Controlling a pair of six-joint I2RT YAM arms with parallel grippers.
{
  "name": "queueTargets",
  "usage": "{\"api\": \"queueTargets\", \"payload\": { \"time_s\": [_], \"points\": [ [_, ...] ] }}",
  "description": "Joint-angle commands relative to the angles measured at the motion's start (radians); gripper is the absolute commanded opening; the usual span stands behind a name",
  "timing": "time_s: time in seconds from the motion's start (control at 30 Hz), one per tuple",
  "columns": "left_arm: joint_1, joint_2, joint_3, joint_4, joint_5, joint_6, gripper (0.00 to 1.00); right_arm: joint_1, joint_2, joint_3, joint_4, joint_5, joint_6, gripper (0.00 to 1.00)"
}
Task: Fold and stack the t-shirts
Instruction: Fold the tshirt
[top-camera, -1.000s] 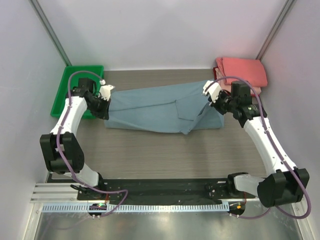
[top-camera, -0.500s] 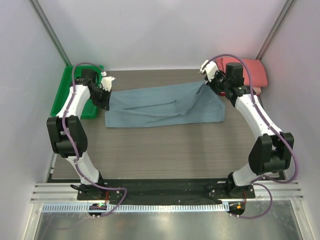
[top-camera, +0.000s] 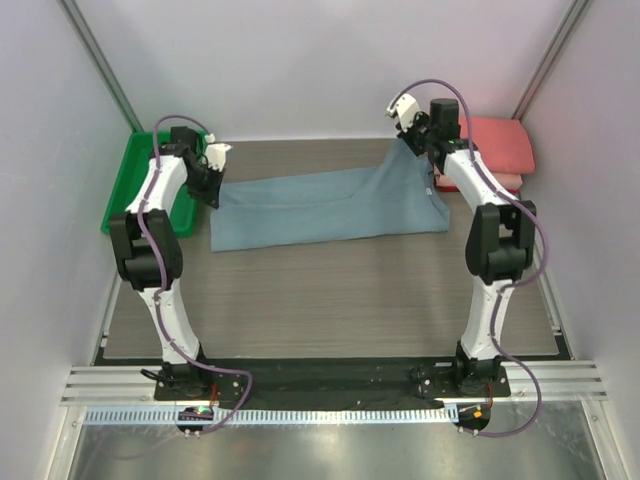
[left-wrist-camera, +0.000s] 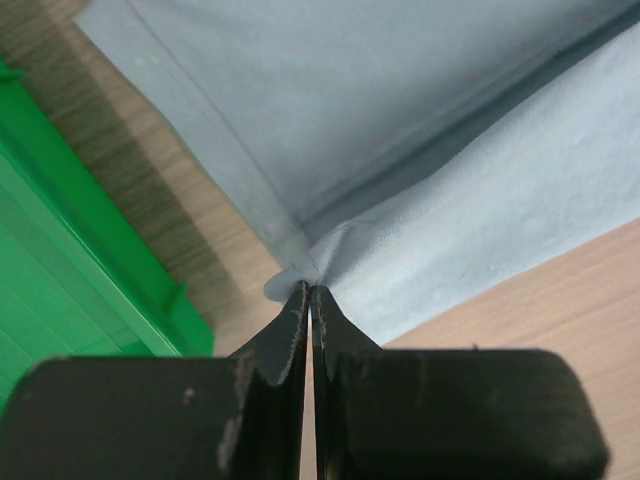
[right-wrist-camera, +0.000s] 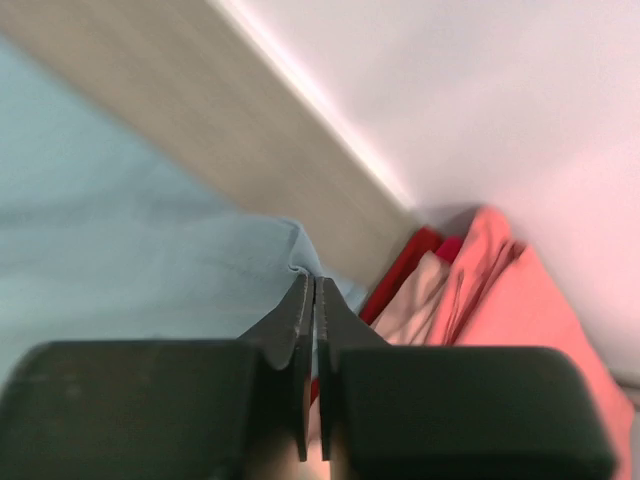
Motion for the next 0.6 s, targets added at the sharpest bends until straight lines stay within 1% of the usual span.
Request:
{"api": "queueTargets", "payload": {
  "time_s": [0.0, 0.03, 0.07, 0.1, 0.13, 0.17, 0.23, 0.27, 0.33, 0.37, 0.4, 0.43, 0.57],
  "points": [
    [0.004, 0.039, 0.080, 0.002, -0.047, -0.016, 0.03, 0.004, 0.159, 0.229, 0.036, 0.107, 0.027, 0.10],
    [0.005, 0.044, 0.088, -0.005, -0.058, -0.016, 0.17, 0.007, 0.202, 0.290, -0.036, 0.135, 0.022, 0.15],
    [0.005, 0.046, 0.091, -0.003, -0.065, -0.024, 0.21, 0.009, 0.224, 0.343, -0.046, 0.154, 0.028, 0.19],
    [0.004, 0.031, 0.086, 0.004, -0.068, -0.030, 0.22, 0.006, 0.218, 0.342, -0.044, 0.178, 0.045, 0.22],
    [0.004, 0.020, 0.086, 0.009, -0.076, -0.038, 0.24, 0.006, 0.203, 0.327, -0.037, 0.181, 0.052, 0.25],
    [0.004, 0.006, 0.085, 0.015, -0.073, -0.053, 0.26, 0.001, 0.185, 0.276, -0.030, 0.180, 0.058, 0.31],
    [0.002, -0.040, 0.068, 0.024, -0.069, -0.058, 0.32, -0.002, 0.108, 0.213, -0.023, 0.186, 0.061, 0.35],
    [0.002, -0.055, 0.062, 0.021, -0.067, -0.056, 0.33, -0.002, 0.077, 0.145, -0.023, 0.189, 0.059, 0.36],
    [-0.004, -0.104, 0.028, 0.014, -0.058, -0.049, 0.33, -0.008, -0.021, 0.068, -0.023, 0.181, 0.062, 0.37],
    [-0.007, -0.123, 0.008, 0.014, -0.046, -0.044, 0.33, -0.010, -0.052, -0.009, -0.023, 0.175, 0.077, 0.37],
    [-0.017, -0.140, -0.038, 0.012, -0.030, -0.021, 0.33, -0.014, -0.081, -0.049, -0.030, 0.166, 0.091, 0.38],
    [-0.025, -0.167, -0.061, 0.008, -0.026, -0.004, 0.34, -0.014, -0.137, -0.116, -0.070, 0.137, 0.098, 0.38],
    [-0.044, -0.192, -0.176, -0.009, -0.035, 0.066, 0.34, -0.019, -0.248, -0.284, -0.128, 0.108, 0.075, 0.39]
  ]
}}
